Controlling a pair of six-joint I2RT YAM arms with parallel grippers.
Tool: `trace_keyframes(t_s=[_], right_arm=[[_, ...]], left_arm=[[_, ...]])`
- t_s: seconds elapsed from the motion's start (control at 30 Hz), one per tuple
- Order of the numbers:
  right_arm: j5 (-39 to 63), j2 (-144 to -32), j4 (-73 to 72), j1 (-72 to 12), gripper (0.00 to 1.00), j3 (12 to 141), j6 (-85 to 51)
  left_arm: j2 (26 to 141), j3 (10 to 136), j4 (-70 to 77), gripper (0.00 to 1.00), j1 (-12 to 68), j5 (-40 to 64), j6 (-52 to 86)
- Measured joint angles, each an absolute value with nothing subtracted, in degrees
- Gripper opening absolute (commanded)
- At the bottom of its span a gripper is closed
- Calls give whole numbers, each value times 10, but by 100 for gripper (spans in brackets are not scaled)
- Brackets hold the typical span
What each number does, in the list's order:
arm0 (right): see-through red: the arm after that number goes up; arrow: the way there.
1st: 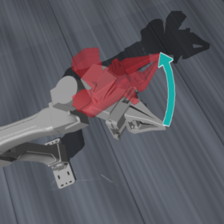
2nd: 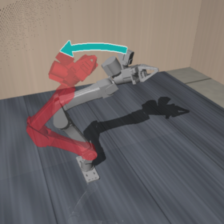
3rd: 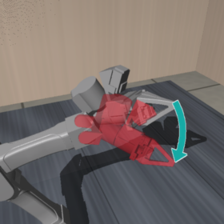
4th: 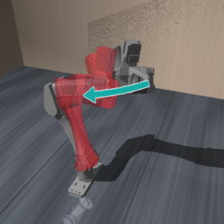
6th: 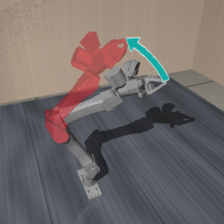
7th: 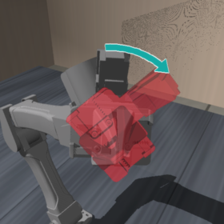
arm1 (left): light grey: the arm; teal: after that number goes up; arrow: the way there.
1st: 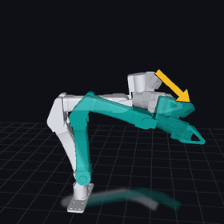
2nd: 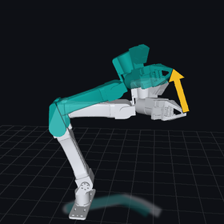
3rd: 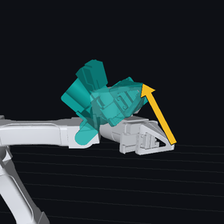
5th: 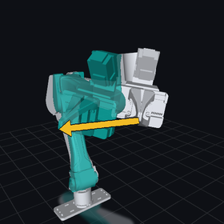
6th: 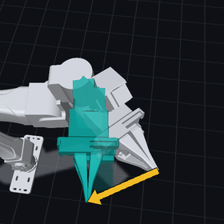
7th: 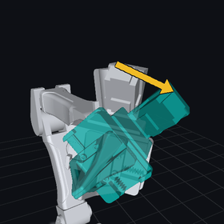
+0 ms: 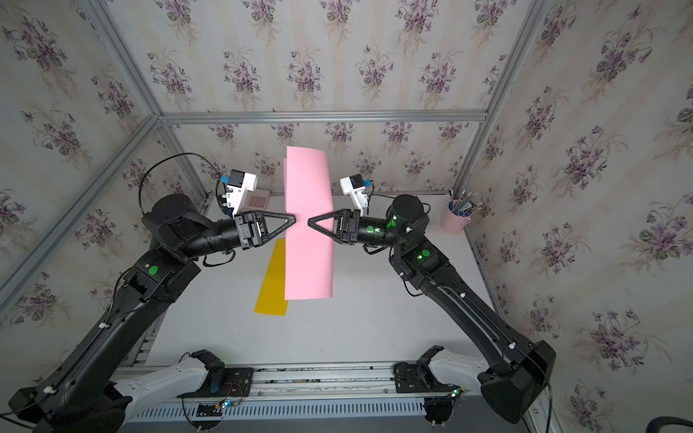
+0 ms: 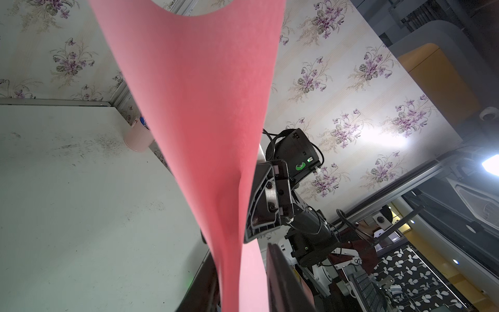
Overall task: Fold the rectangular paper in half along the long edge
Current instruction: Fold the paper.
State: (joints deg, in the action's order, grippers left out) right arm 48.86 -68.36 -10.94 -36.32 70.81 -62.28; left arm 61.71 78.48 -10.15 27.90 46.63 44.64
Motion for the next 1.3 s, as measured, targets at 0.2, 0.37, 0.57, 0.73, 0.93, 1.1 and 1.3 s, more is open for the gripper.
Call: trace_keyframes(t_s=[0.2, 0.37, 0.57, 0.73, 0.93, 1.1, 1.3], right_arm=[[484, -684, -98, -364, 31, 710, -611], [479, -687, -86, -368, 31, 715, -604], [474, -687, -75, -369, 31, 719, -597], [471, -687, -62, -371, 31, 725, -585], [469, -688, -53, -373, 31, 728, -581], [467, -689, -53, -375, 31, 728, -581], [466, -689, -52, -375, 33, 732, -580]], left_arm=[[617, 780, -101, 27, 279, 467, 446], [617, 777, -101, 26, 279, 467, 446], [617, 777, -101, 22, 279, 467, 446], [617, 776, -101, 18, 279, 469, 447], [617, 776, -101, 13, 279, 471, 447], [619, 776, -101, 7, 279, 473, 447], [620, 777, -101, 0, 279, 475, 446]])
